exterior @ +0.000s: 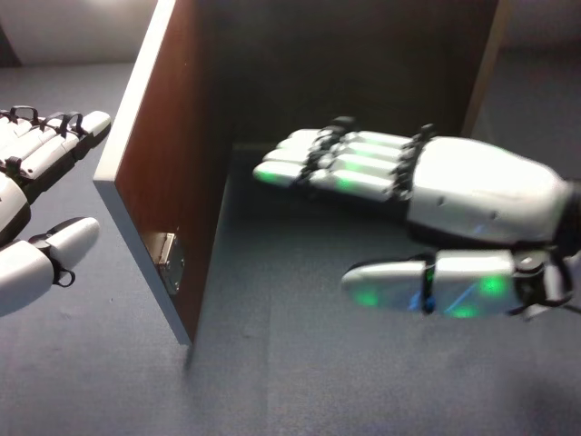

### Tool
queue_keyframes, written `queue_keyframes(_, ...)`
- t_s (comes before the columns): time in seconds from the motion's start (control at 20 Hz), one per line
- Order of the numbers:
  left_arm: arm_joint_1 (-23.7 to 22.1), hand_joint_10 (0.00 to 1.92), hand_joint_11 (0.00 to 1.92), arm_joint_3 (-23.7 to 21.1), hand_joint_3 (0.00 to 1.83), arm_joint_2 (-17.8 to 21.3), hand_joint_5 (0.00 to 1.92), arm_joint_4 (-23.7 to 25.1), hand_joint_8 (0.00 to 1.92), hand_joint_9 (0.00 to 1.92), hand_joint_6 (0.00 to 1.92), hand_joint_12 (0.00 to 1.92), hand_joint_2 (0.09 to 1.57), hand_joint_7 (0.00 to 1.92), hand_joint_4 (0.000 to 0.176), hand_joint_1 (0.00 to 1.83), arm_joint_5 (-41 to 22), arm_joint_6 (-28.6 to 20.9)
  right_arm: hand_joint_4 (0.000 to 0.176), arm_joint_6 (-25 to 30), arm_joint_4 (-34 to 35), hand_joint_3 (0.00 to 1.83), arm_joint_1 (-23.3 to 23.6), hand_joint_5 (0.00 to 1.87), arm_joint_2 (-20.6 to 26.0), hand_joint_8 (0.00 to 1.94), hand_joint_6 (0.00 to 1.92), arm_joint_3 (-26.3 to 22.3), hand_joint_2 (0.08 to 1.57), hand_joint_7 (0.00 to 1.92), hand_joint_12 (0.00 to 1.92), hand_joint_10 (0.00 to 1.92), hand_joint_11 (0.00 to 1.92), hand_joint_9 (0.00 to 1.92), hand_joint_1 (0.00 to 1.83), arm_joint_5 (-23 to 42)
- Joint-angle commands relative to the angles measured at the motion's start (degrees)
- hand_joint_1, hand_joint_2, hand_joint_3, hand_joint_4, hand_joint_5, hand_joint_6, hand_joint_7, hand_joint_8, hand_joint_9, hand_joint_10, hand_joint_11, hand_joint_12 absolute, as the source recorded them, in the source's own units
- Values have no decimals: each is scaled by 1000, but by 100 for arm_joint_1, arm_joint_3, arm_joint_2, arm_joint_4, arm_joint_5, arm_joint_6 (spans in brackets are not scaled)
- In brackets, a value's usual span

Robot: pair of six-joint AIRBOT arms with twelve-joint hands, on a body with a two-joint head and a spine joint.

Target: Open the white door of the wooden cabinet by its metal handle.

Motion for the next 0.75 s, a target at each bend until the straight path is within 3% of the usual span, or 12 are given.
queue_keyframes(0.0, -1, 22, 0, -4, 23, 25, 3, 9, 31, 0, 4, 415, 1490, 2, 0, 35, -803, -27, 0, -25, 386, 0, 12, 0, 93, 0, 0, -3, 1439, 0, 0, 0, 0, 0, 36, 749)
queue_keyframes(0.15, 40, 0, 0, -67, 2, 83, 0, 54, 0, 0, 0, 291, 1491, 0, 0, 2, -982, -75, 0, -215, 882, 0, -229, 0, 702, 0, 0, -47, 1379, 0, 0, 0, 0, 0, 21, 932)
queue_keyframes(0.2, 52, 0, 0, -72, 2, 88, 0, 60, 0, 0, 0, 82, 1496, 0, 0, 31, -1013, -90, 0, -279, 1009, 0, -304, 0, 805, 0, 0, -74, 1355, 0, 0, 0, 0, 0, 59, 1001)
queue_keyframes(0.25, 72, 0, 0, -75, 3, 95, 0, 72, 0, 0, 0, 36, 1498, 0, 0, 5, -1074, -132, 0, -370, 1229, 0, -420, 0, 930, 0, 0, -116, 1363, 0, 0, 0, 0, 0, 41, 1145)
queue_keyframes(0.35, 131, 0, 0, -92, 0, 127, 0, 109, 0, 0, 0, 0, 1461, 0, 0, 0, -1255, -267, 0, -411, 1681, 0, -693, 0, 1137, 0, 0, -161, 1361, 0, 0, 0, 0, 0, 1, 1487)
queue_keyframes(0.5, 235, 0, 0, -106, 0, 155, 1, 131, 0, 1, 0, 0, 1440, 2, 0, 0, -1532, -439, 0, -531, 2322, 17, -1175, 0, 1378, 0, 0, -261, 1474, 0, 0, 0, 0, 0, 47, 2000)
queue_keyframes(0.7, 338, 0, 0, -168, 0, 243, 0, 153, 0, 0, 0, 0, 1445, 0, 0, 29, -1981, -603, 0, -557, 3078, 0, -1876, 1, 1621, 0, 1, -470, 1390, 0, 0, 0, 0, 0, 130, 2834)
